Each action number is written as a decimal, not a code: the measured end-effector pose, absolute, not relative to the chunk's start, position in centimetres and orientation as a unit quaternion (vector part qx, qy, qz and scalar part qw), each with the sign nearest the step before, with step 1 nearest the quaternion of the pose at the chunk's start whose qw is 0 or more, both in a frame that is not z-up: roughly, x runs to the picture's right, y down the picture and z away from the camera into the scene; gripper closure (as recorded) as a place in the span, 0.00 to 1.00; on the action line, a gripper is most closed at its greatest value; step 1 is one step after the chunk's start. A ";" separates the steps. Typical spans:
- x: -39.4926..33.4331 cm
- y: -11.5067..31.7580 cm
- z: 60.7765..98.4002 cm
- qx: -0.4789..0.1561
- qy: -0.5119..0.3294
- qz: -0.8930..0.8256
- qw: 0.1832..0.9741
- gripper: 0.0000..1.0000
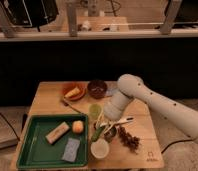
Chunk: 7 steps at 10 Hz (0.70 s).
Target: Place pepper in metal cup
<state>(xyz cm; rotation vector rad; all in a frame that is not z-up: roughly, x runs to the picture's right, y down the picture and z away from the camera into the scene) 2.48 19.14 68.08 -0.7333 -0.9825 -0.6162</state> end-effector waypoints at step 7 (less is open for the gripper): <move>4.1 19.3 68.2 -0.348 -0.531 -0.226 0.739 0.98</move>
